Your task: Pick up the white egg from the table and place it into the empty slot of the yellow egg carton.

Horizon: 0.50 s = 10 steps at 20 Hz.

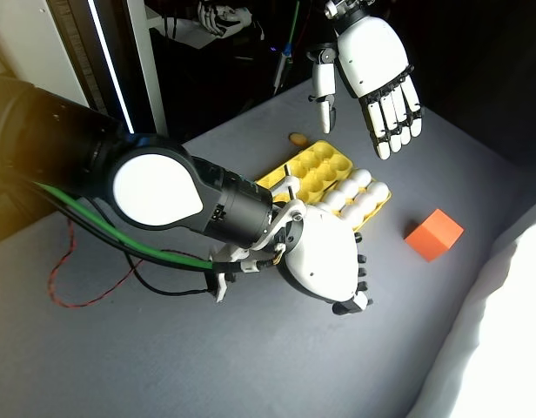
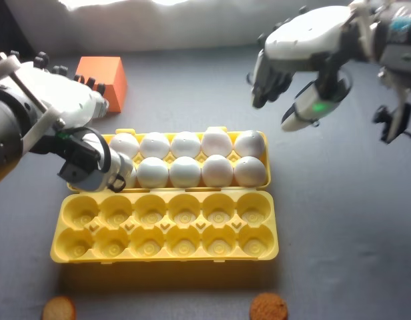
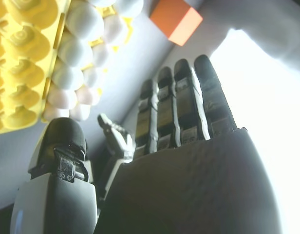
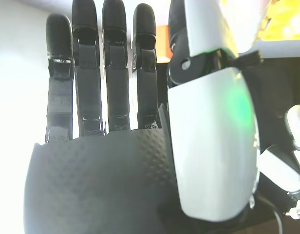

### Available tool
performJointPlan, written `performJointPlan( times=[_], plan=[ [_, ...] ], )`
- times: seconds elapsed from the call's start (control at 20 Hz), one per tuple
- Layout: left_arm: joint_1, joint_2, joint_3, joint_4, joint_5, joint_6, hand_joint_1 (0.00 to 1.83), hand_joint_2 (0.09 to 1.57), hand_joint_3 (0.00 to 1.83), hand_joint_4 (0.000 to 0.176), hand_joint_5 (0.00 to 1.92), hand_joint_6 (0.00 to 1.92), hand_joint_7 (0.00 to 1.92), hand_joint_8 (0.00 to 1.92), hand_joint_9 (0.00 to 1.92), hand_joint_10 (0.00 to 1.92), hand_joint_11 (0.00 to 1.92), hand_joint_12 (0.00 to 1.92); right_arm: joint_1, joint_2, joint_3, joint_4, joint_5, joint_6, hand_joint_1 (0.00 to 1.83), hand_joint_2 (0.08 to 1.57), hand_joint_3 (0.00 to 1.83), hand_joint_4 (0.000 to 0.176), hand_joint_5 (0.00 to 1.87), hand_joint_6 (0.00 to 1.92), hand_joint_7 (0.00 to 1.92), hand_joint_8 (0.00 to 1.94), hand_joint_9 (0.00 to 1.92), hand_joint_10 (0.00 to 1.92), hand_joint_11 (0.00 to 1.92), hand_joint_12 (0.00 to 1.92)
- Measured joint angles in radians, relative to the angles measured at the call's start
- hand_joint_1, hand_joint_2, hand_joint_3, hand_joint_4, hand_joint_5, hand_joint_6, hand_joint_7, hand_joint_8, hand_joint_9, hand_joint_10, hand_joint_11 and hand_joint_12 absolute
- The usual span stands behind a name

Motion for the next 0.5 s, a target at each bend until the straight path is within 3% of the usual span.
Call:
performJointPlan(
  times=[0.05, 0.15, 0.25, 0.3, 0.5],
  plan=[
    [0.005, 0.0, 0.0, -0.003, 0.001, 0.0, 0.18, 1.29, 0.0, 0.0, 0.19, 0.0, 0.21, 0.01, 0.17, 0.01, 0.0, 0.26, 0.005, 0.029, -0.017, 0.0, -0.002, -0.018, 1.09, 1.0, 0.0, 0.0, 0.87, 0.0, 0.89, 0.0, 0.85, 0.0, 0.37, 0.97],
    [0.005, 0.0, 0.0, -0.006, 0.0, 0.0, 0.18, 1.28, 0.0, 0.0, 0.2, 0.0, 0.24, 0.01, 0.19, 0.01, 0.0, 0.34, 0.011, 0.1, -0.05, -0.003, 0.011, -0.047, 1.14, 0.97, 0.0, 0.0, 0.9, 0.01, 0.94, 0.01, 0.9, 0.01, 0.44, 0.93],
    [0.005, 0.003, -0.005, -0.003, -0.002, 0.0, 0.2, 1.28, 0.0, 0.0, 0.2, 0.0, 0.23, 0.0, 0.18, 0.0, 0.0, 0.3, 0.011, 0.176, -0.083, -0.004, 0.032, -0.077, 1.14, 0.97, 0.0, 0.0, 0.9, 0.01, 0.95, 0.01, 0.91, 0.02, 0.45, 0.94],
    [0.007, 0.008, -0.02, 0.005, -0.011, 0.0, 0.21, 1.27, 0.0, 0.0, 0.23, 0.0, 0.26, 0.01, 0.22, 0.01, 0.0, 0.41, 0.01, 0.233, -0.123, -0.008, 0.035, -0.117, 1.14, 0.97, 0.0, 0.0, 0.9, 0.01, 0.94, 0.01, 0.9, 0.01, 0.44, 0.93],
    [0.013, 0.01, -0.031, 0.006, -0.048, 0.0, 0.17, 1.28, 0.0, 0.0, 0.2, 0.0, 0.22, 0.0, 0.18, 0.0, 0.0, 0.34, -0.035, 0.425, -0.267, -0.012, 0.126, -0.249, 1.09, 1.0, 0.0, 0.0, 0.87, 0.0, 0.89, 0.0, 0.85, 0.0, 0.37, 0.97]
  ],
)
